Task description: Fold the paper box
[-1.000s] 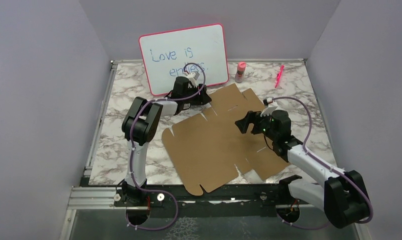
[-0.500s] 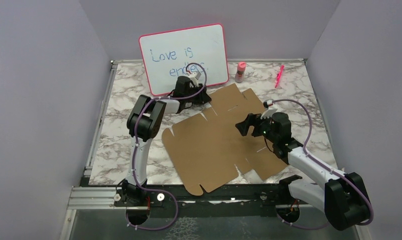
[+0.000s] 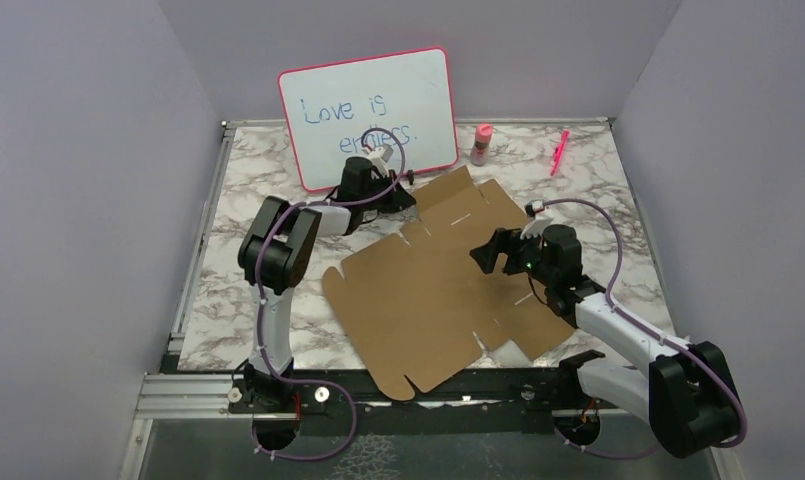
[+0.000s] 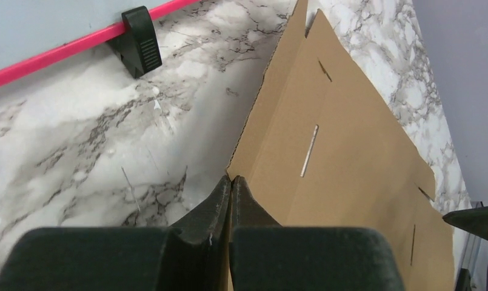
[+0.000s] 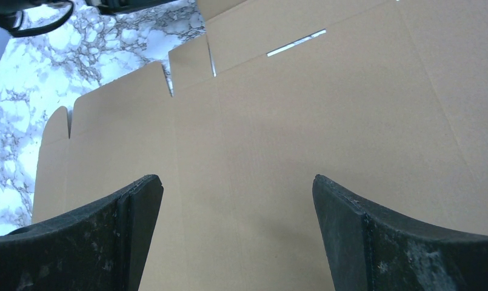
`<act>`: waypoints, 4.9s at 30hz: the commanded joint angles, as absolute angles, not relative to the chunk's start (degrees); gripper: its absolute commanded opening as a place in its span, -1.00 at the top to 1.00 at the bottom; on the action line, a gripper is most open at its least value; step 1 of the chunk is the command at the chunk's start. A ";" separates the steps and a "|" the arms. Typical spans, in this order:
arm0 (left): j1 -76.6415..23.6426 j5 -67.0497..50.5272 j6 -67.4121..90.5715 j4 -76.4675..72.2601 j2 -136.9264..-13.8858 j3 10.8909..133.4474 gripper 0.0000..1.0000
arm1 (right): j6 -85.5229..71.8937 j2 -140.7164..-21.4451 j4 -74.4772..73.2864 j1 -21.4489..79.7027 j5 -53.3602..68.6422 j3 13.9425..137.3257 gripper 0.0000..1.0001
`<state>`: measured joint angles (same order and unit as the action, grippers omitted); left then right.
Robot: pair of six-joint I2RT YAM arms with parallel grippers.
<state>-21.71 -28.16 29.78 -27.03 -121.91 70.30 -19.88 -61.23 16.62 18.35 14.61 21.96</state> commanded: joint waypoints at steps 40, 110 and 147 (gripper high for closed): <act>-19.07 6.55 34.67 -1.02 -62.76 28.43 -0.60 | -23.44 -78.00 10.83 18.64 5.89 31.78 -1.00; -13.42 -18.35 28.63 -13.07 -102.22 58.42 -0.79 | -22.94 -90.79 37.60 19.25 21.53 29.86 -1.00; -19.43 -24.38 26.57 -9.74 -106.17 64.95 -0.16 | -22.82 -95.60 38.67 19.86 19.68 30.50 -1.00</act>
<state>-17.52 -26.50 28.99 -12.73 -108.36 63.22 -22.92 -94.11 38.48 19.25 20.05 29.82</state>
